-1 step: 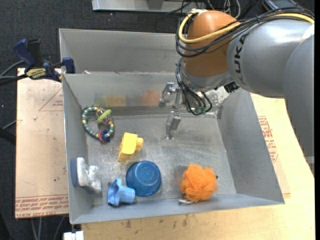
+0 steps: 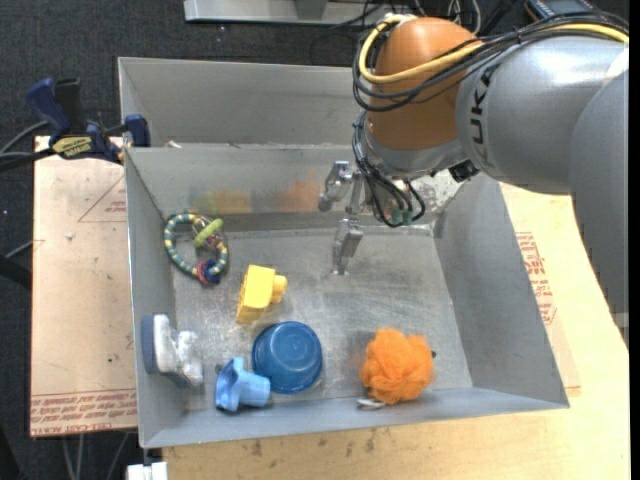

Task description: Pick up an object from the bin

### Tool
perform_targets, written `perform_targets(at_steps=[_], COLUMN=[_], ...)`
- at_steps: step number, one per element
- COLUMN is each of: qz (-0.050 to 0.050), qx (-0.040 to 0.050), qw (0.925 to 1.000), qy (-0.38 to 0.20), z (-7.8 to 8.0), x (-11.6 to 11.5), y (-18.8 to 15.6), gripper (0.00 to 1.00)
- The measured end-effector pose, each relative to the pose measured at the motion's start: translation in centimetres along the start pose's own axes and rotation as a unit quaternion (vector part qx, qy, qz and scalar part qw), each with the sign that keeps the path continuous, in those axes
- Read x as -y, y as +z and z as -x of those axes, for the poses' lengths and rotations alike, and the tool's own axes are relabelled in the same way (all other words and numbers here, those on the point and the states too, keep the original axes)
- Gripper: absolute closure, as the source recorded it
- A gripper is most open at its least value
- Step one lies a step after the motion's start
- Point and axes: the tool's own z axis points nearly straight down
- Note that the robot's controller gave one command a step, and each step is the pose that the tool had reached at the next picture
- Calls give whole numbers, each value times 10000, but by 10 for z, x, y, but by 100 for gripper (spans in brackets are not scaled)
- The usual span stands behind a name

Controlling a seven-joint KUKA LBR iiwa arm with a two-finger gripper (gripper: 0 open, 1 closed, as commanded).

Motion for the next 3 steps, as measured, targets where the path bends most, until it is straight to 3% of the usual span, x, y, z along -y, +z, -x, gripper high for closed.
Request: perform_targets(at_steps=[1, 2, 3], qz=[-2, 9, 1], qx=[13, -6, 0], qw=[9979, 9923, 9872], qy=[-641, -1237, -1596], z=[-6, -25, -26], x=[-34, -91, -80], y=[47, 46, 55], gripper=[0, 0, 0])
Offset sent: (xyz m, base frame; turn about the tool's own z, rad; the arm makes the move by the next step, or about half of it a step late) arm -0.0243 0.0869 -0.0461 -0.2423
